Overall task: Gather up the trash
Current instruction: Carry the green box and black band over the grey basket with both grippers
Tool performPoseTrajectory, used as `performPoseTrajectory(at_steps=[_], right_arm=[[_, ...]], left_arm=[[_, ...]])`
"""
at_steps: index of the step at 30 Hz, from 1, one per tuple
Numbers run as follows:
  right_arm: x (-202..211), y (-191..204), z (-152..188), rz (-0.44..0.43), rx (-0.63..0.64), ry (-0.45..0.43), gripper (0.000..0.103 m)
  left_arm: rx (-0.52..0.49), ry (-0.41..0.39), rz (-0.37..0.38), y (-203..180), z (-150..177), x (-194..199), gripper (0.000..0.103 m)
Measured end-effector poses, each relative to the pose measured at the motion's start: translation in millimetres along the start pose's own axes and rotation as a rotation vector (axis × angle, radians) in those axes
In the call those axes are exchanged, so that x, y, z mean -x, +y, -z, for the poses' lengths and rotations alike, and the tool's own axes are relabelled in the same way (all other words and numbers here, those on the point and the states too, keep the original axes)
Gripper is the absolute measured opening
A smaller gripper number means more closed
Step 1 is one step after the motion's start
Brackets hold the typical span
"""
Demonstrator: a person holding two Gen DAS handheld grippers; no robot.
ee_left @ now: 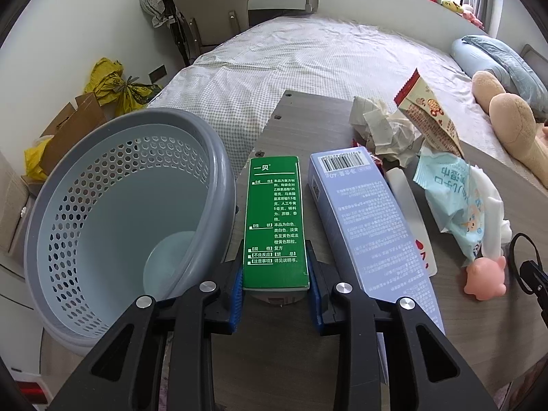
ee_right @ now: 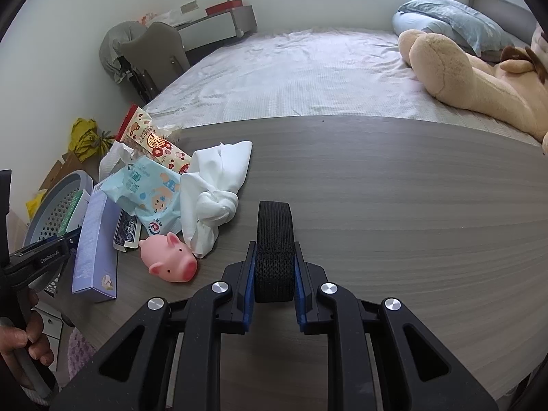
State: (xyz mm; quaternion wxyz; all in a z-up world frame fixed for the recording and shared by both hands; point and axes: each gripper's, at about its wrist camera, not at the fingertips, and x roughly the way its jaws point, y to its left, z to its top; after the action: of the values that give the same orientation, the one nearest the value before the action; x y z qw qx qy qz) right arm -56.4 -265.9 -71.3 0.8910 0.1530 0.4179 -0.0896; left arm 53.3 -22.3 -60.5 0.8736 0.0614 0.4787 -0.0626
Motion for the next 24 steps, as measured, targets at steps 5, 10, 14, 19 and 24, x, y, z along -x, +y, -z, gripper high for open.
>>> performPoseTrajectory(at_steps=[5, 10, 14, 19, 24], right_arm=[[8, 3, -2, 0.001, 0.009, -0.01, 0.019], [19, 9, -6, 0.007, 0.025, -0.027, 0.019], [29, 19, -9, 0.007, 0.042, -0.043, 0.019], [42, 39, -14, -0.002, 0.083, -0.065, 0.019], [50, 72, -22, -0.043, 0.137, -0.085, 0.019]], left_arm=[[-0.003, -0.045, 0.002, 1, 0, 19, 0.029], [-0.004, -0.085, 0.008, 5, -1, 38, 0.029], [0.001, -0.108, 0.019, 12, 0, 50, 0.029], [0.019, -0.125, 0.032, 27, -2, 57, 0.029], [0.049, -0.128, 0.029, 47, -1, 60, 0.029]])
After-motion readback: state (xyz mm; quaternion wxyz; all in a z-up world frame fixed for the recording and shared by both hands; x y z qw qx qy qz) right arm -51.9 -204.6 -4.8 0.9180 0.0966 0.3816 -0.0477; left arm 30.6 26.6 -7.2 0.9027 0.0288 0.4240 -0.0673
